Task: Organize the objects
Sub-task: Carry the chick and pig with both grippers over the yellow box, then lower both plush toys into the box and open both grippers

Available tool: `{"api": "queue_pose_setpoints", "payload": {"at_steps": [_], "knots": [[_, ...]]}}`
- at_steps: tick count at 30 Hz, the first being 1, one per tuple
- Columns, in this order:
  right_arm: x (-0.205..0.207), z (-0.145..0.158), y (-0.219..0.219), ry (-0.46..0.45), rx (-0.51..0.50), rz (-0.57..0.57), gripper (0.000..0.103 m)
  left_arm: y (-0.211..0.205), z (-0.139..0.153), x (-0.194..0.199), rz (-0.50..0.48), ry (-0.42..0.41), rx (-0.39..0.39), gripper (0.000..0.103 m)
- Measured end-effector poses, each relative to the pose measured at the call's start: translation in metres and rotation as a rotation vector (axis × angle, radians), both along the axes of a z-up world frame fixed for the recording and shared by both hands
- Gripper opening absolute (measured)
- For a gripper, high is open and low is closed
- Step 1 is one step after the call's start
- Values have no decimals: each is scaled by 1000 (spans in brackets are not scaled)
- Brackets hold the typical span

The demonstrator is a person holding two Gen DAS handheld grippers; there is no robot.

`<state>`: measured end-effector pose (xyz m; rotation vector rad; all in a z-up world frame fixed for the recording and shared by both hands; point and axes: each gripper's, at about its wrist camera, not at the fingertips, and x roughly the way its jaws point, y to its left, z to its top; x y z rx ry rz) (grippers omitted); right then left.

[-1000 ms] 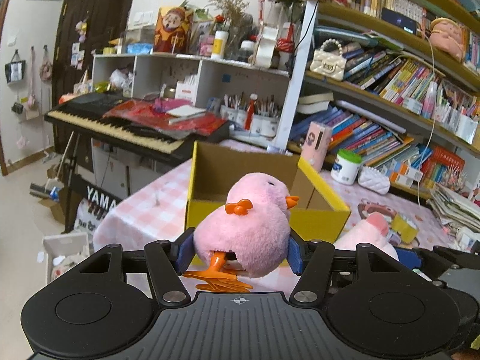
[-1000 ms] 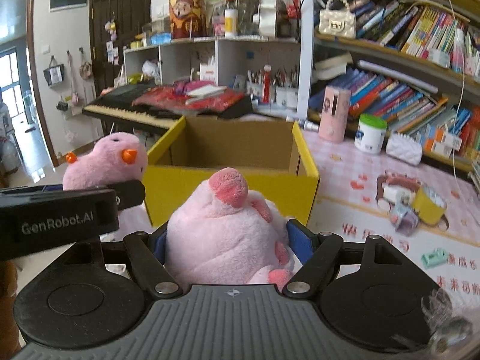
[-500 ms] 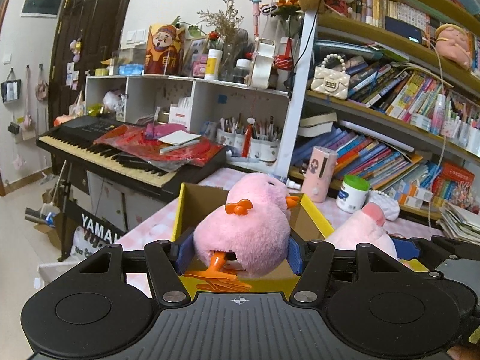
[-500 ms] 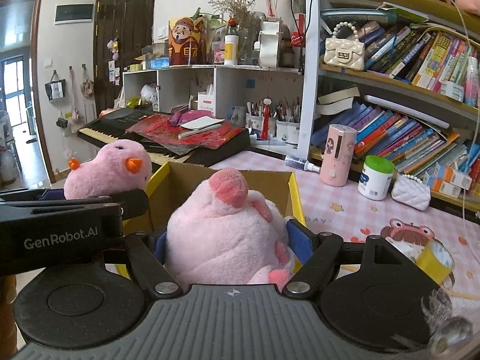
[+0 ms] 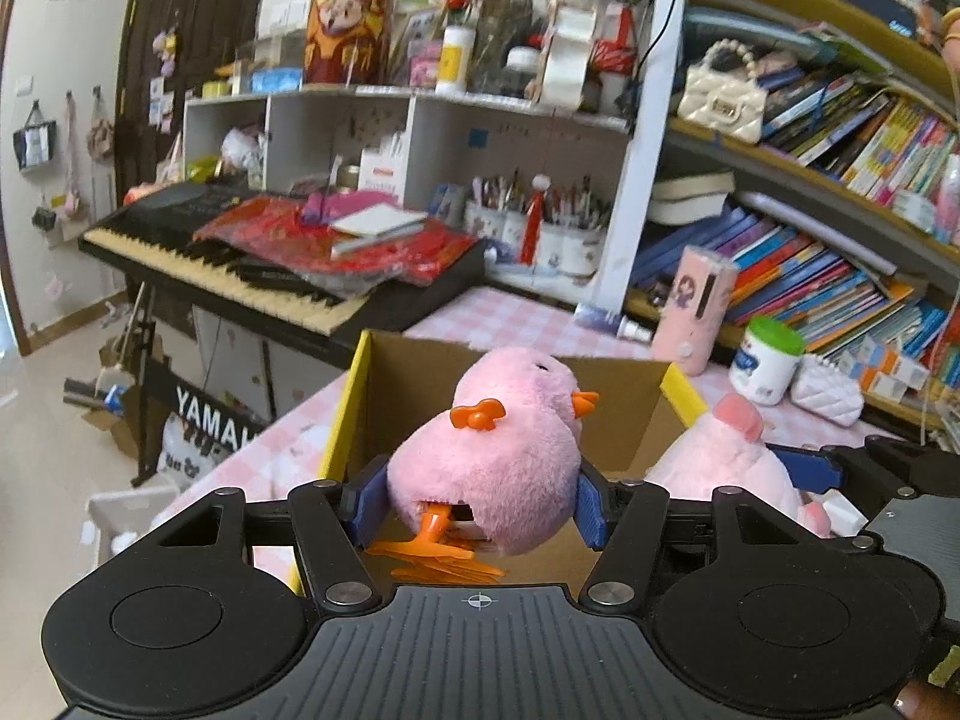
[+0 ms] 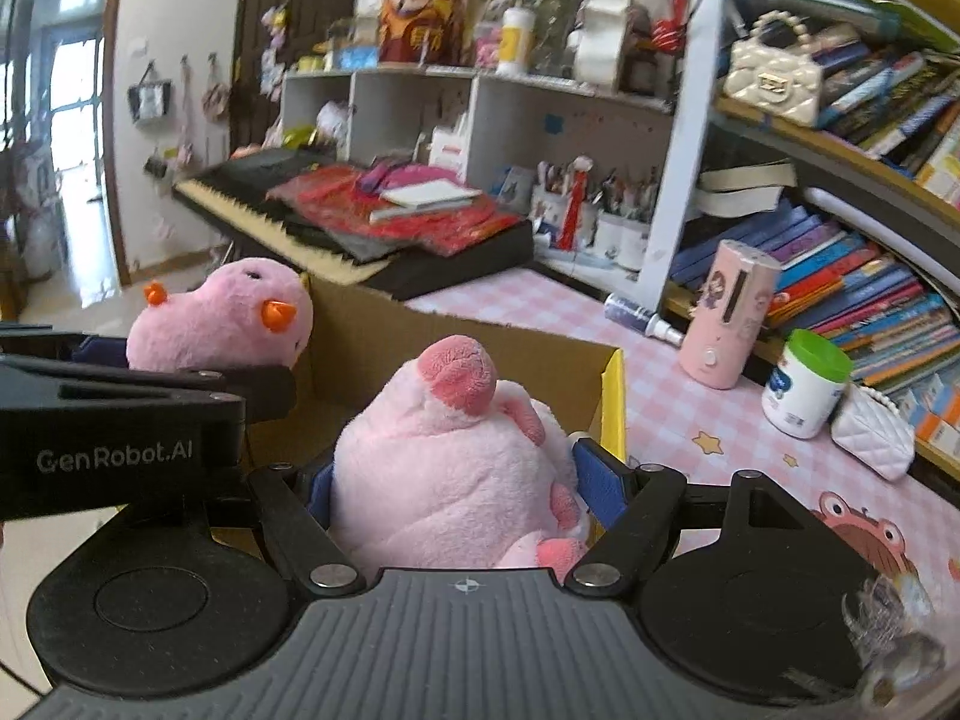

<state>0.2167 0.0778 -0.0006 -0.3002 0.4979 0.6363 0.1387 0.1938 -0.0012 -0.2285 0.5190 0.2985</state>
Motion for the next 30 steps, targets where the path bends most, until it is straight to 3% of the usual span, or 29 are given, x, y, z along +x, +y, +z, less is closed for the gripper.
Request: {"api": "queue_pose_setpoints", "payload": {"at_steps": [11, 22, 30], "knots": [[37, -22, 18, 87, -151, 136, 75, 6, -19, 36, 3, 110, -52, 59], [59, -35, 28, 188, -230, 195, 76, 6, -35, 55, -5, 202, -79, 60], [61, -37, 34, 208, -266, 225, 76, 8, -38, 57, 4, 213, -95, 60]]}}
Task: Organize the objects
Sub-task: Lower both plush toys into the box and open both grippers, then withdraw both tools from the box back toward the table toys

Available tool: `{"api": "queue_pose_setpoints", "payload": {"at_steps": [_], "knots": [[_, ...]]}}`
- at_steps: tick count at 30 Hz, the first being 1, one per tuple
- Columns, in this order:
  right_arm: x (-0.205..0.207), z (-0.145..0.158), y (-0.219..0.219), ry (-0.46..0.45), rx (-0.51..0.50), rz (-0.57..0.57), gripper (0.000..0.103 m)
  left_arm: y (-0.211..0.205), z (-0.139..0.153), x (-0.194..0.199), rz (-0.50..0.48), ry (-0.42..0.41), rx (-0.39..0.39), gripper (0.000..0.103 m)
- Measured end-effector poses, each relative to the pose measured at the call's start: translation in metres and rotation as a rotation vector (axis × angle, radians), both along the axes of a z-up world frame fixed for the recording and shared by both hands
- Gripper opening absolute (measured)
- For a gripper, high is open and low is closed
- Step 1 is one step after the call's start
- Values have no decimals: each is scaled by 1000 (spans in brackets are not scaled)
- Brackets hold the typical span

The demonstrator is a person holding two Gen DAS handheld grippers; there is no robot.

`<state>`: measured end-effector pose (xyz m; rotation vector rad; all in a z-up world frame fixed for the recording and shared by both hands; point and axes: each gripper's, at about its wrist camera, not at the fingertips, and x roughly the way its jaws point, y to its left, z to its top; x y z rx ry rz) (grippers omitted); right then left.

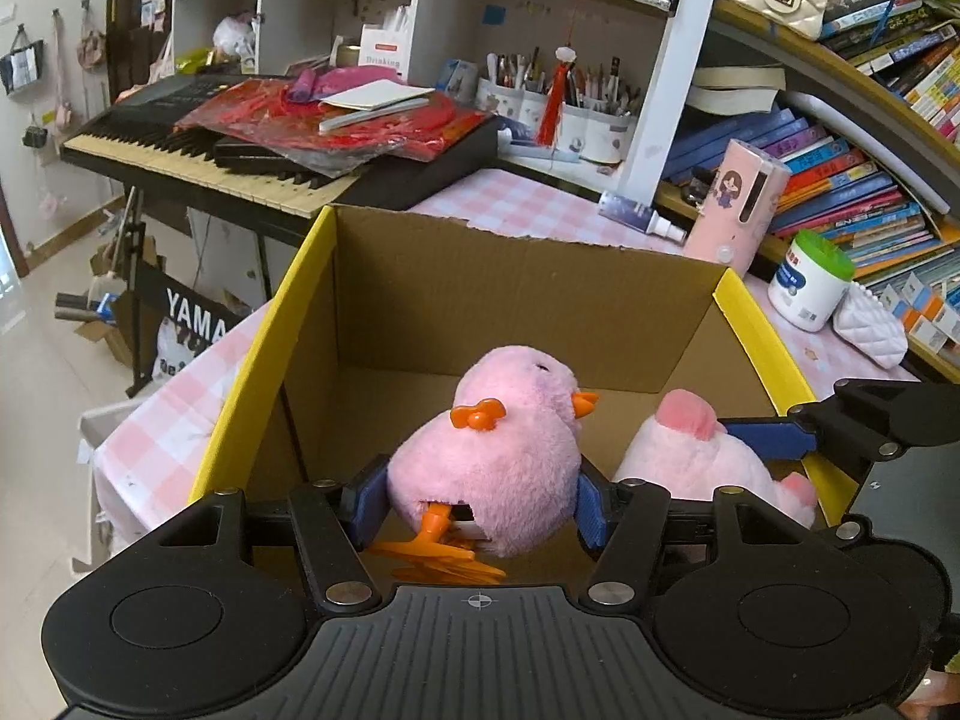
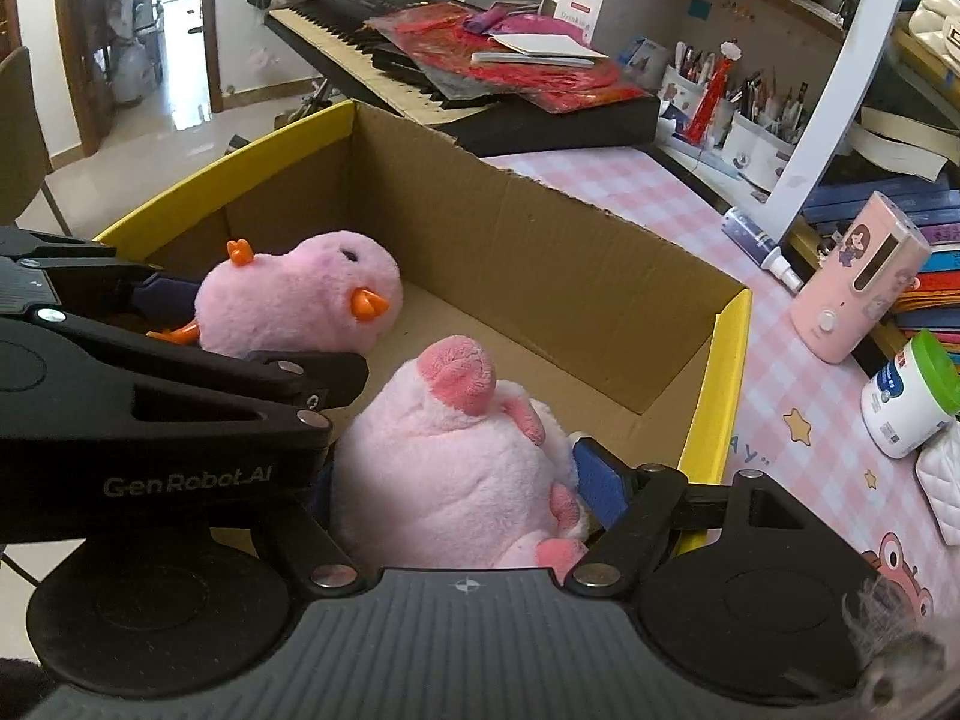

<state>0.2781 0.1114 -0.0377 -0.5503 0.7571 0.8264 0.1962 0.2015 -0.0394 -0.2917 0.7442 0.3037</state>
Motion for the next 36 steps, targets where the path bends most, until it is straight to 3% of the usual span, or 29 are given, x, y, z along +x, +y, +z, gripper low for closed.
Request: {"api": "queue_pose_setpoints", "payload": {"at_steps": [9, 15, 24, 29, 36], "knots": [[0, 1, 0, -2, 5, -8, 80, 0, 1, -1, 12, -11, -16, 63], [-7, 10, -11, -50, 94, -30, 91, -7, 19, -16, -2, -131, -3, 88], [-40, 39, -37, -178, 235, -121, 94, -14, 48, -49, 11, -289, 34, 93], [-60, 50, -51, -254, 280, -199, 95, -13, 50, -67, 27, -304, 47, 93], [-88, 52, -61, -281, 292, -278, 95, -14, 45, -94, 32, -282, 57, 93]]}}
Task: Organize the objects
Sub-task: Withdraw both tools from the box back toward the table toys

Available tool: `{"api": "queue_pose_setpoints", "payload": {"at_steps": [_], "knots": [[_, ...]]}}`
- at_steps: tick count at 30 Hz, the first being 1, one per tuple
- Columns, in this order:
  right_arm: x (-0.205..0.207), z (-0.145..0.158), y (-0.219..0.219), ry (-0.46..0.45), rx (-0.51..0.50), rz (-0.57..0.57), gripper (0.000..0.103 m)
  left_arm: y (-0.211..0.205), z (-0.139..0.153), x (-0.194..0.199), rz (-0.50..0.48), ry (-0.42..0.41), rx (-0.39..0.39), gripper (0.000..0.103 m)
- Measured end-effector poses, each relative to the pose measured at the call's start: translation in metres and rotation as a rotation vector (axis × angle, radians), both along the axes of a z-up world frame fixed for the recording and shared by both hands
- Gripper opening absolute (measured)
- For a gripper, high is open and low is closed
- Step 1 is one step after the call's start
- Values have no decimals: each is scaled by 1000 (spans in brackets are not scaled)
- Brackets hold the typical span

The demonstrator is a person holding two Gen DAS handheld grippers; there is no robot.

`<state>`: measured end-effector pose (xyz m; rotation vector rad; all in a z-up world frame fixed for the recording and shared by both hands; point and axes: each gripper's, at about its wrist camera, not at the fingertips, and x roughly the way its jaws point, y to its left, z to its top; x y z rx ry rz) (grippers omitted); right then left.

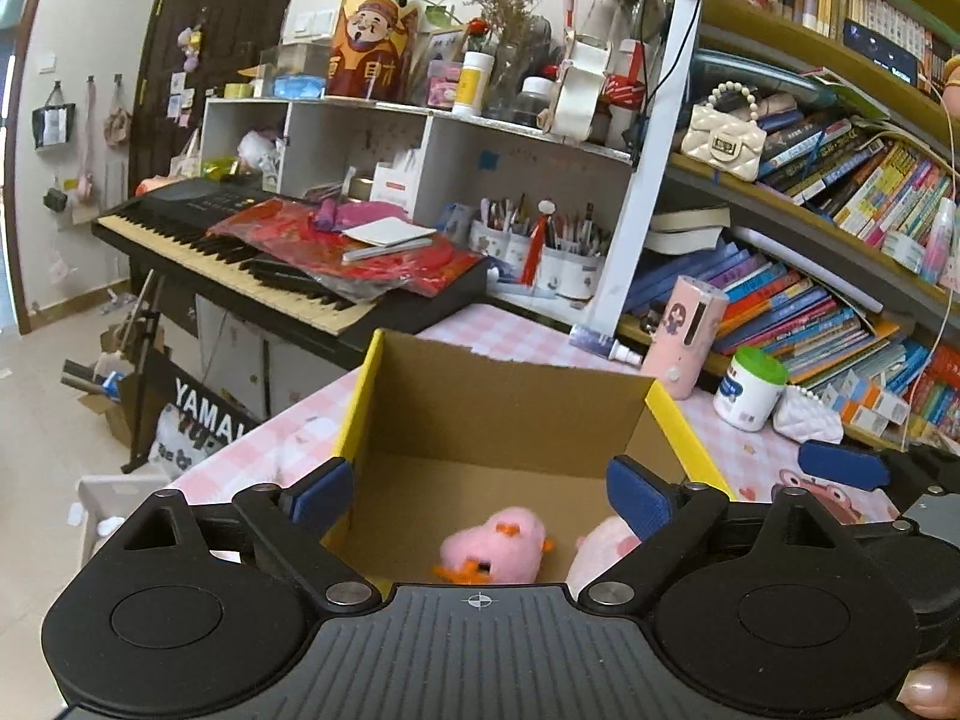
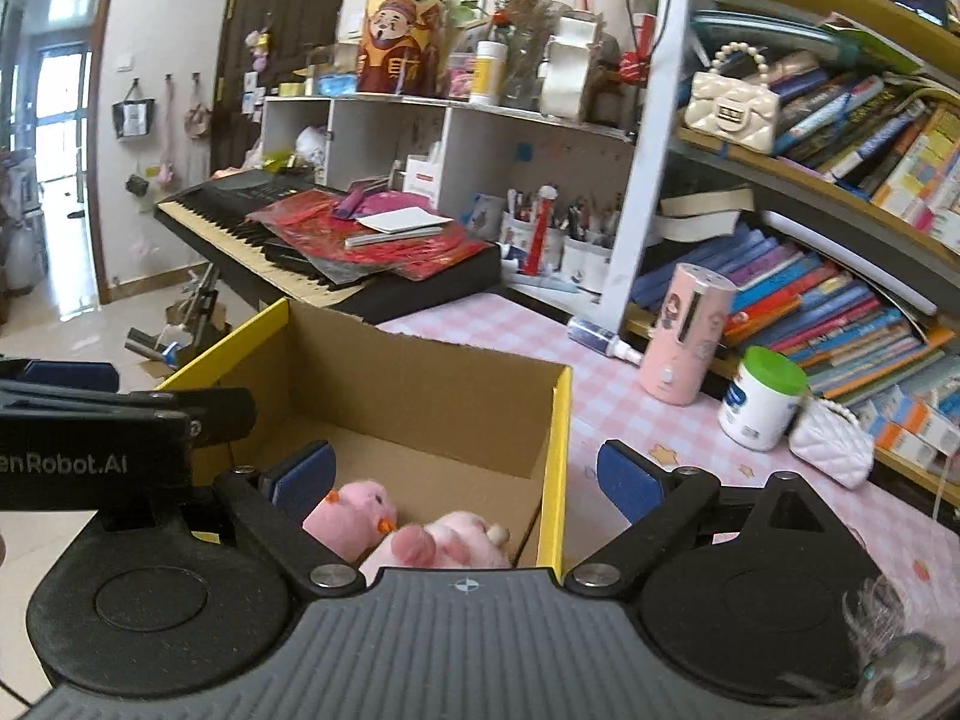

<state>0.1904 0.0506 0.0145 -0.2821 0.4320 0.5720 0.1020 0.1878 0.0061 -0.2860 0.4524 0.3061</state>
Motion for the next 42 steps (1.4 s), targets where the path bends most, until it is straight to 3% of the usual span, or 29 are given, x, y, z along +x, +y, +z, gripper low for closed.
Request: {"api": "queue_pose_setpoints", "payload": {"at_steps": [7, 15, 22, 33, 42], "knots": [[-36, -9, -5, 46, 6, -85, 95, -5, -5, -30, 14, 31, 15, 94], [-81, -25, -10, 181, 30, -188, 96, -17, -13, -69, 12, 77, 23, 97], [-125, -31, -15, 181, 6, -184, 96, -30, -19, -94, -33, 106, 21, 98], [-167, -42, -58, 193, 20, -324, 97, -65, -28, -114, -173, 140, 25, 98], [-184, -42, -104, 187, 39, -488, 97, -101, -27, -109, -324, 137, 30, 98]]}}
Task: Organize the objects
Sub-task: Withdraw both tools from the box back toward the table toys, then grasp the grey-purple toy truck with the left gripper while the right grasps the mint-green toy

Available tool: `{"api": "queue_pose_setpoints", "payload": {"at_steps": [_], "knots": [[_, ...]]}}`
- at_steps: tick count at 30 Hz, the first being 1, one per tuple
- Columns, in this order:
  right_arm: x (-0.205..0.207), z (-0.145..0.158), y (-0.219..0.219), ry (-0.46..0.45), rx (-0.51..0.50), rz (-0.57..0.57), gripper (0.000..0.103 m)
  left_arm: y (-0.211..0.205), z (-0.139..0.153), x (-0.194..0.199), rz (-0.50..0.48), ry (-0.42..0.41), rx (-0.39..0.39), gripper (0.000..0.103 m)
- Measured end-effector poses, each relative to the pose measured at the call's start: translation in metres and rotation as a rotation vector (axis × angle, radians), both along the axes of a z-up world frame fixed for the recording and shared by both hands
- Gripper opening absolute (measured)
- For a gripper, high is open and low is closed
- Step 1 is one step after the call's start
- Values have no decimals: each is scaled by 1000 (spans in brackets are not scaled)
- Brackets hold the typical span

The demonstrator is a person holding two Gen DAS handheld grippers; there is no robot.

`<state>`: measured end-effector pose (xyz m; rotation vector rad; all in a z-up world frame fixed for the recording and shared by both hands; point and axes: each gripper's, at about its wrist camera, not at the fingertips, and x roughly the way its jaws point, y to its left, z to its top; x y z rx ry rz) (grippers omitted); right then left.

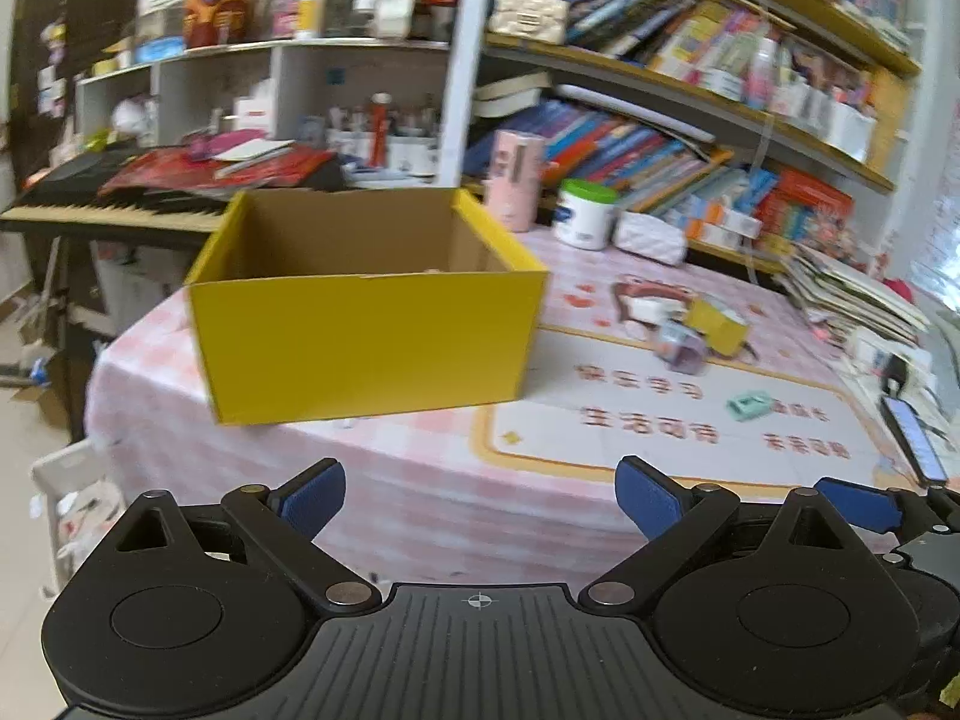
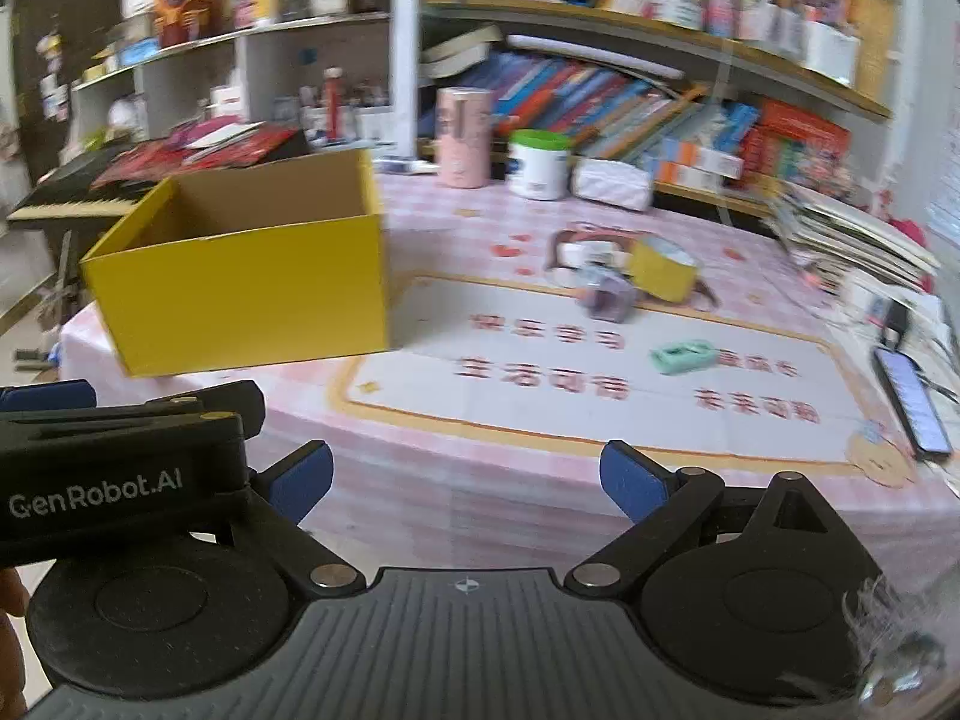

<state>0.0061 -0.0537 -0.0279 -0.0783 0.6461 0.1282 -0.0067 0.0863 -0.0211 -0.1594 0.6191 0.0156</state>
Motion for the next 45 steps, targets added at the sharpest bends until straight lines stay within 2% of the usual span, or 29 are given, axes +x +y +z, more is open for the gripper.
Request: {"api": "queue_pose_setpoints", "payload": {"at_steps": [9, 22, 36, 45], "knots": [[-4, 1, -43, -16, -10, -132, 97, -39, 0, 18, -133, -12, -12, 98], [28, -4, -89, 6, -14, -194, 97, -84, -5, 60, -200, 11, -17, 98], [117, -8, -138, 25, -6, -94, 97, -127, -11, 137, -159, 33, -10, 98], [176, -30, -169, 81, -39, -1, 97, -154, -22, 178, -85, 67, -22, 97]]}}
